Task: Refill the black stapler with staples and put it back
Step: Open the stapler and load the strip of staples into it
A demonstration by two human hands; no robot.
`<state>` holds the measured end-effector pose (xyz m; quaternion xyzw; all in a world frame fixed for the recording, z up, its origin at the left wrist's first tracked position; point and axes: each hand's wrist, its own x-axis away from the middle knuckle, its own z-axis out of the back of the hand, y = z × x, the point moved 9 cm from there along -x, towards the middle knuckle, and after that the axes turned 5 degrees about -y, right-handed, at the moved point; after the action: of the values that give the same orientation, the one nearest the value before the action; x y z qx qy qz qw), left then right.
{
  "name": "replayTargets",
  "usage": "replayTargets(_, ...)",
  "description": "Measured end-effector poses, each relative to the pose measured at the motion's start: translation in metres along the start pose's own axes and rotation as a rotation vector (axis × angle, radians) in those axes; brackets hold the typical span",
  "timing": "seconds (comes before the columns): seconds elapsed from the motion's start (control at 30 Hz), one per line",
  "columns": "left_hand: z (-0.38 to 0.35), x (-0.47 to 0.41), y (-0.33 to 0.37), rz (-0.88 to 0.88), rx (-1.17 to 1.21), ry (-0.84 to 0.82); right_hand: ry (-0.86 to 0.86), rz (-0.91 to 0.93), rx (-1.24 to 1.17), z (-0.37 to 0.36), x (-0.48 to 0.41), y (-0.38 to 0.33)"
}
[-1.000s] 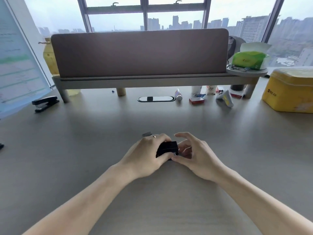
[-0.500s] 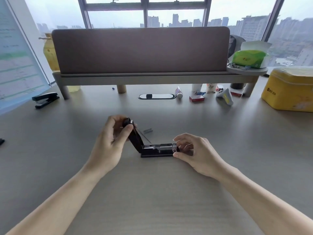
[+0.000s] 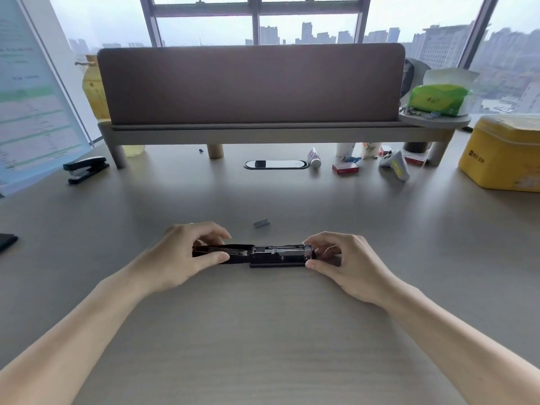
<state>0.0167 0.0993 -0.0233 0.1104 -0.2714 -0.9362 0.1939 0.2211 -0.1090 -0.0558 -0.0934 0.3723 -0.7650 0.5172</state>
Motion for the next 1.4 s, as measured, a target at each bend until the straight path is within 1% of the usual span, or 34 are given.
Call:
replayTargets(0.07, -0.007, -0.004, 0.014, -0.055, -0.106, -0.023, -0.005, 0.003, 0.002, 0.0, 0.001, -0.002)
replayTargets(0.1, -0.01, -0.005, 0.017, -0.069, -0.107, -0.018, -0.008, 0.005, 0.002, 0.0, 0.001, -0.003)
replayTargets(0.23, -0.017, -0.004, 0.008, -0.044, -0.006, 0.005, -0.009, 0.011, 0.011, 0.0, 0.0, -0.004)
replayTargets(0.37, -0.016, -0.012, 0.008, -0.015, -0.008, -0.018, -0.017, 0.003, 0.014, 0.0, 0.002, -0.003)
replayTargets(0.47, -0.005, -0.036, 0.018, 0.045, 0.04, 0.044, -0.01, 0.009, 0.036, 0.002, 0.005, -0.004)
replayTargets(0.53, -0.005, -0.059, 0.024, 0.087, -0.01, 0.069, -0.005, -0.007, 0.027, 0.004, 0.004, -0.003)
replayTargets(0.7, -0.034, -0.101, 0.028, 0.086, -0.205, -0.032, -0.005, -0.031, 0.014, 0.004, 0.005, 0.0)
replayTargets(0.83, -0.033, -0.112, 0.029, 0.067, -0.213, 0.04, -0.003, -0.052, -0.033, 0.005, 0.006, 0.0)
replayTargets(0.9, -0.032, -0.112, 0.032, 0.04, -0.207, 0.063, 0.006, -0.057, -0.087, 0.005, 0.004, 0.002)
replayTargets(1.0, -0.027, -0.103, 0.046, -0.042, -0.104, 0.111, 0.077, -0.086, -0.186, 0.011, 0.002, 0.007)
replayTargets(1.07, -0.02, -0.089, 0.066, -0.15, -0.036, 0.154, 0.139, -0.123, -0.224, 0.018, -0.001, 0.008)
replayTargets(1.17, -0.018, -0.066, 0.095, -0.342, -0.033, 0.18, 0.211, -0.172, -0.302, 0.027, -0.014, 0.004)
replayTargets(1.23, -0.019, -0.055, 0.104, -0.401, -0.042, 0.188, 0.162, -0.226, -0.386, 0.025, -0.025, -0.003)
replayTargets(1.3, -0.02, -0.049, 0.11, -0.432, -0.042, 0.199, 0.066, -0.279, -0.48, 0.018, -0.033, -0.013)
replayTargets(1.4, -0.019, -0.044, 0.117, -0.474, -0.035, 0.223, -0.02, -0.315, -0.556, 0.013, -0.036, -0.025)
